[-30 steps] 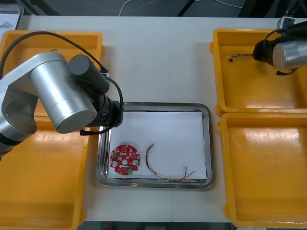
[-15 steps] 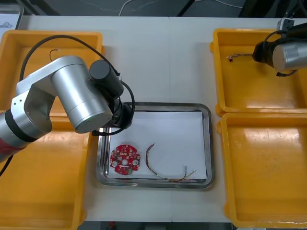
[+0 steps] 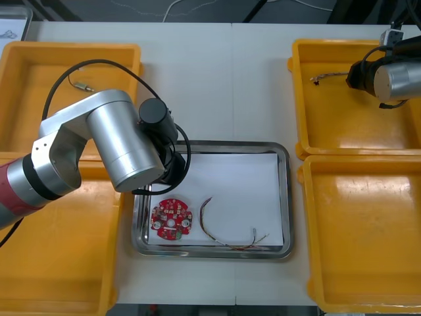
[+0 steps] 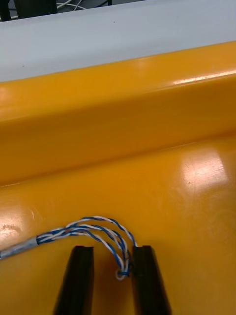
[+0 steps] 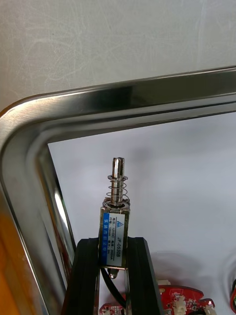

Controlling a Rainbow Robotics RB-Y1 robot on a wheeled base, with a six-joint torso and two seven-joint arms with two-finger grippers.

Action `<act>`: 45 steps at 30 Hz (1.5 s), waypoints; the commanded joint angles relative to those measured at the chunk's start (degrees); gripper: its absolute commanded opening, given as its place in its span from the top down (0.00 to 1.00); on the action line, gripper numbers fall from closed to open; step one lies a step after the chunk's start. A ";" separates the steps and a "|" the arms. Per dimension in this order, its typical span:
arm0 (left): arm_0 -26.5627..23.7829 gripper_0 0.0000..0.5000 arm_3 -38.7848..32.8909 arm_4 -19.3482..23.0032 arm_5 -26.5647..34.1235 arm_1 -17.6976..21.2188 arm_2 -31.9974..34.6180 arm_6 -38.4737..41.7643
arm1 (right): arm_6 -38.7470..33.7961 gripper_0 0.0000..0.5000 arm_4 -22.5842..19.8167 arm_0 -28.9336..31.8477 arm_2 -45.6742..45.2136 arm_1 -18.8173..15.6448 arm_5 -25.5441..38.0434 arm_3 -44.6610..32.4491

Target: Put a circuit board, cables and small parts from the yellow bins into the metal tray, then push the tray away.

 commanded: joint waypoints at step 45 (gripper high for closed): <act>-3.70 0.00 -10.43 6.90 20.43 -0.91 17.58 -4.07 | 13.66 1.00 -11.69 -0.06 -7.19 -7.90 42.59 -17.13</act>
